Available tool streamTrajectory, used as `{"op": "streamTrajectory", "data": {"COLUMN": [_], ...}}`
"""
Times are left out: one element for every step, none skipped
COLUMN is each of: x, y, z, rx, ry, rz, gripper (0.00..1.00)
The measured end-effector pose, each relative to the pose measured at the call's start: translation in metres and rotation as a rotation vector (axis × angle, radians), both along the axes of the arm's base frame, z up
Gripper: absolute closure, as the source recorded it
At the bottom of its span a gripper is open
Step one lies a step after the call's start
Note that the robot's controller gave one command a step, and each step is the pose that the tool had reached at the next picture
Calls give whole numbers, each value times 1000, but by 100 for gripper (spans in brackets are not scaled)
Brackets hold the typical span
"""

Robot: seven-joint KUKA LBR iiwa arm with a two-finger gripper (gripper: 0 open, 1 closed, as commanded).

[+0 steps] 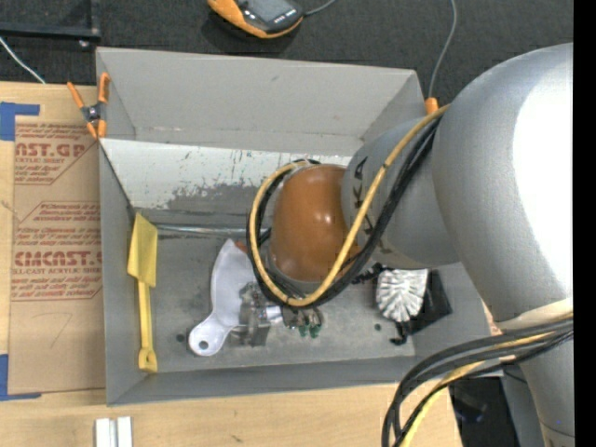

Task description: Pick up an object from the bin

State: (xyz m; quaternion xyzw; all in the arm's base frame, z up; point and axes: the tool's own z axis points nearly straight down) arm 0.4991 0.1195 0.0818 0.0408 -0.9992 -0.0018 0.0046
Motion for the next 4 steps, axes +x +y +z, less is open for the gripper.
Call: {"op": "streamTrajectory", "data": {"x": [0, 0, 0, 0], "y": [0, 0, 0, 0], "z": [9, 19, 25, 30], "rx": [0, 1, 1, 1], "ry": [-1, -2, -2, -2], "rz": [0, 0, 0, 0], "gripper": [100, 100, 100, 100]}}
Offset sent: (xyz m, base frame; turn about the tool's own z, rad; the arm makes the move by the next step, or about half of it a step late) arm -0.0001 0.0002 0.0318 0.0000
